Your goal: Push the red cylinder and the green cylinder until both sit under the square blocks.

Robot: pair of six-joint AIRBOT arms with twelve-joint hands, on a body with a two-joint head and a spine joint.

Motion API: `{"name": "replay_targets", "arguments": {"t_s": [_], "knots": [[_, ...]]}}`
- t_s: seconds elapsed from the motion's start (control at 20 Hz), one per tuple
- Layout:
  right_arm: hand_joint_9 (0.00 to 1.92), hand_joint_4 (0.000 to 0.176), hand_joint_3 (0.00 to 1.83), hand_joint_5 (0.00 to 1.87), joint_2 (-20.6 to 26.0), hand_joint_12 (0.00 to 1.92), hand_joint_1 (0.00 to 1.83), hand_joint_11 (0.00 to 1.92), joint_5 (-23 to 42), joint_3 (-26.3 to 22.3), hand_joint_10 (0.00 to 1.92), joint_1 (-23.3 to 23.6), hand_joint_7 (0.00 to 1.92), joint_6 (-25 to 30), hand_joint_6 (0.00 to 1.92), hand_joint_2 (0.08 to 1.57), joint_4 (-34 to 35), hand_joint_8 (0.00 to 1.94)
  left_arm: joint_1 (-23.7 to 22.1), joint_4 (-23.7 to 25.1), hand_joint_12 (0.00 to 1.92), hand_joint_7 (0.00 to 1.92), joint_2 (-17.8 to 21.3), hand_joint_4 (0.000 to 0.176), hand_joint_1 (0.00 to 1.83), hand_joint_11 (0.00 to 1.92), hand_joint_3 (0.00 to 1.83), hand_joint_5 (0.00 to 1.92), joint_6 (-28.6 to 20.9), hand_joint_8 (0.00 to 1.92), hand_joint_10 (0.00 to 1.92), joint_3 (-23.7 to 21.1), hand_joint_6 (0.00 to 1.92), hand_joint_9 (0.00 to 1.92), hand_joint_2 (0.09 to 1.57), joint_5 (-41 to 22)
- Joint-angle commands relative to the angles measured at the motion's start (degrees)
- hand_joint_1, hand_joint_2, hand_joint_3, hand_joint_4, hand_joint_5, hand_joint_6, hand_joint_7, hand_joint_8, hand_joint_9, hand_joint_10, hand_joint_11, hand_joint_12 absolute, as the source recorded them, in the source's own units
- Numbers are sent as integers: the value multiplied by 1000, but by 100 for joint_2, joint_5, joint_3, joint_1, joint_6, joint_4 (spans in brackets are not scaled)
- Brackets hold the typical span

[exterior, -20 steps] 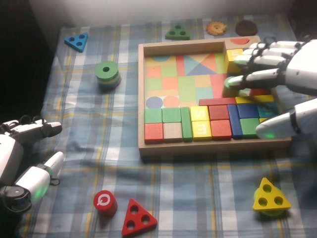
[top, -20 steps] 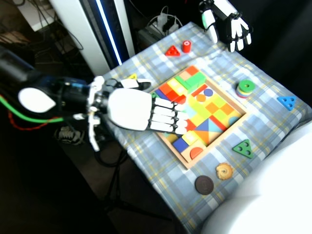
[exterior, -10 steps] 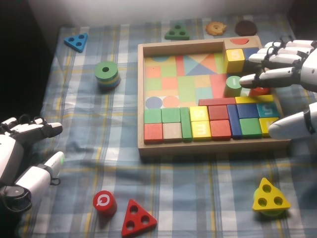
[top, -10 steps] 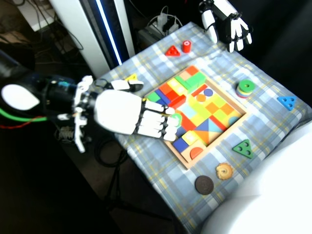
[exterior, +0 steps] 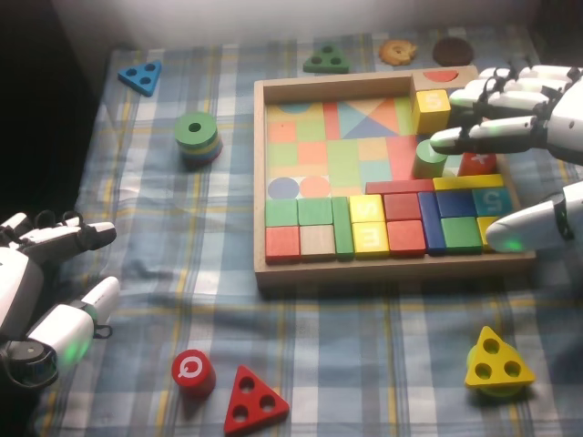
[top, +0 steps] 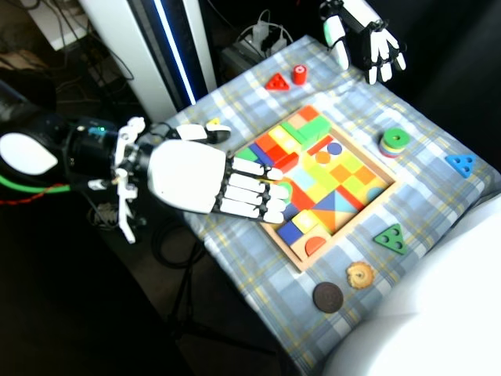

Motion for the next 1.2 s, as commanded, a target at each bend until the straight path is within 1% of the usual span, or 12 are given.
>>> {"name": "replay_targets", "arguments": {"t_s": [0.0, 0.15, 0.35, 0.4, 0.55, 0.65, 0.7, 0.8, 0.95, 1.0, 1.05, 1.15], "knots": [[0, 157, 0, 207, 8, 0, 0, 0, 597, 47, 0, 98, 0, -53, 5, 904, 191, 0, -47, 238, 284, 471, 33, 39, 677, 0, 1, 639, -52, 2, 3, 21, 4, 420, 1378, -638], [0, 141, 5, 214, -70, 0, 0, 0, 562, 174, 0, 86, 0, -53, 6, 922, 210, 0, -47, 241, 302, 465, 28, 44, 653, 0, 4, 611, -55, 4, 2, 23, 0, 412, 1386, -634], [0, 111, 14, 214, -261, 0, 0, 0, 419, 342, 0, -26, 0, -53, 6, 948, 210, 0, -47, 242, 376, 467, 27, 5, 747, 0, 0, 620, -74, 3, 6, 19, 3, 435, 1356, -631], [0, 111, 13, 213, -271, 0, 0, 0, 409, 349, 0, -34, 0, -53, 5, 950, 210, 0, -47, 242, 394, 466, 27, 4, 763, 0, 0, 620, -74, 1, 5, 22, 2, 438, 1352, -631], [0, 119, 7, 214, -273, 0, 0, 0, 408, 345, 0, -38, 0, -53, 4, 942, 210, 0, -47, 243, 368, 473, 26, 34, 738, 0, 0, 601, -75, 2, 3, 26, 1, 442, 1356, -628], [0, 124, 0, 212, -269, 0, 0, 0, 406, 341, 0, -38, 0, -53, 3, 928, 209, 0, -46, 243, 465, 490, 27, 25, 739, 0, 0, 620, -75, 3, 5, 25, 3, 457, 1356, -626], [0, 120, 3, 215, -257, 0, 0, 0, 391, 331, 0, -38, 0, -53, 4, 935, 208, 0, -46, 243, 476, 506, 29, 4, 733, 0, 2, 638, -75, 8, 6, 25, 8, 462, 1362, -626], [0, 103, 5, 220, -176, 0, 0, 0, 336, 261, 0, -38, 0, -53, 5, 941, 174, 0, -46, 245, 463, 508, 30, 8, 741, 0, 0, 641, -75, 2, 5, 28, 2, 465, 1358, -619], [0, 127, 0, 217, 57, 0, 0, 0, 235, 66, 0, -39, 0, -53, 3, 933, 64, 0, -46, 246, 375, 507, 30, 9, 697, 0, 2, 633, -75, 0, 2, 30, 0, 438, 1371, -598], [0, 142, 0, 228, 133, 0, 0, 0, 212, 1, 0, -39, 0, -53, 7, 924, 38, 0, -46, 246, 362, 505, 30, 8, 704, 0, 0, 634, -75, 0, 4, 32, 1, 444, 1365, -592], [0, 173, 0, 206, 218, 0, 0, 0, 195, -84, 0, -42, 0, -53, 0, 920, 13, 0, -46, 246, 336, 493, 29, 2, 731, 0, 0, 630, -75, 2, 2, 33, 1, 441, 1361, -582], [0, 172, 0, 204, 247, 0, 0, 0, 196, -118, 0, -44, 0, -53, 0, 926, 10, 0, -46, 245, 334, 481, 27, 9, 752, 0, 0, 627, -75, 0, 0, 34, 0, 432, 1359, -576]]}}
